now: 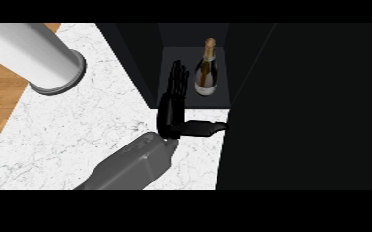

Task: Pick up the wine, place it into the cabinet and close the cabinet

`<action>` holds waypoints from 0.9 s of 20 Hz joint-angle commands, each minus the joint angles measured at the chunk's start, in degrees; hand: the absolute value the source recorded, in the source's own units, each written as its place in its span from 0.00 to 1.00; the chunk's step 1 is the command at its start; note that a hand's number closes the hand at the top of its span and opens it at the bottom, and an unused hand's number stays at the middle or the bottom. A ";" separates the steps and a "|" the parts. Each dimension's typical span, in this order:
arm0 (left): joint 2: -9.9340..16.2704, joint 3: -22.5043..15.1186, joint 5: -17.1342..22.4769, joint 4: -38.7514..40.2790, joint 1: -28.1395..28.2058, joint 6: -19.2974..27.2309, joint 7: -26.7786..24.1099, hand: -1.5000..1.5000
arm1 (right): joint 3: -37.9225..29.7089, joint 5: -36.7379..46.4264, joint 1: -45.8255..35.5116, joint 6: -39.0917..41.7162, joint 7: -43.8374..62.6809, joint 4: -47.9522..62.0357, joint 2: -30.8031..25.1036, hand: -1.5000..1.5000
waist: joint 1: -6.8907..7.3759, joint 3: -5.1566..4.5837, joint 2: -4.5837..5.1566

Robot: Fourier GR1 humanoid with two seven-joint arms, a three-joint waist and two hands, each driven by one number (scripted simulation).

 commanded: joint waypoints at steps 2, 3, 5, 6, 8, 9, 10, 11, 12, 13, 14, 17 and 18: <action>2.14 -1.83 -5.65 -8.70 2.83 1.23 3.97 0.00 | -2.41 -2.11 0.98 0.71 -0.64 -1.12 -0.88 0.00 | -0.15 0.03 0.00; 6.32 -1.74 -6.36 -12.79 7.71 -1.62 2.44 0.00 | -0.55 -0.31 0.74 0.48 0.11 -1.21 -0.72 0.00 | 0.15 0.01 -0.04; 7.63 -0.45 -8.00 -15.68 8.13 -1.32 4.49 0.00 | -2.11 0.11 1.43 1.45 -2.23 -0.10 -1.48 0.00 | -0.01 0.02 0.01; 10.73 -2.13 -8.76 -20.88 10.81 0.26 4.80 0.00 | -3.27 -0.77 1.30 0.33 -1.62 -1.02 -1.01 0.00 | 0.26 0.03 -0.10; 12.70 -0.63 -10.34 -24.77 11.15 1.13 6.79 0.00 | 0.76 2.87 5.20 2.47 -6.90 1.17 0.06 0.00 | 0.13 0.04 -0.04; 16.12 -0.75 -10.09 -25.40 15.37 -3.49 5.70 0.00 | -3.32 -1.89 2.14 2.19 -0.69 -2.80 -2.68 0.00 | 0.14 0.02 -0.04; 17.18 -1.11 -10.31 -29.23 13.82 -1.84 9.73 0.00 | -3.78 -4.07 0.69 1.49 1.38 -3.31 -2.47 0.00 | 0.15 0.02 -0.06; 16.70 -0.78 -11.78 -28.05 16.29 -3.22 6.60 0.00 | -2.80 -6.47 4.26 4.24 1.01 -5.44 -3.40 0.00 | -0.09 0.02 -0.03; 16.53 -2.90 -12.13 -28.10 19.85 -5.46 3.31 0.00 | -2.88 -7.73 4.61 7.26 -0.56 -2.16 -5.02 1.00 | 0.19 0.03 0.01; 21.21 -1.51 -12.21 -35.73 17.49 -2.52 8.14 0.00 | -2.59 -7.04 0.36 5.41 2.07 -1.86 -4.97 1.00 | 0.63 0.03 -0.11; 24.87 0.48 -10.98 -37.29 16.42 -4.87 10.67 0.00 | 0.78 -4.28 2.22 6.10 1.20 -3.48 -4.39 1.00 | 0.52 0.02 -0.14; 25.46 -1.58 -13.42 -42.75 20.83 -2.43 10.65 1.00 | -1.17 -6.97 3.04 11.28 -0.80 -3.71 -8.16 1.00 | 0.44 0.05 -0.09; 28.95 -1.30 -13.70 -45.77 22.81 -4.57 10.30 1.00 | -0.90 -8.57 6.52 13.05 -3.42 -1.84 -7.53 1.00 | 0.49 0.08 -0.09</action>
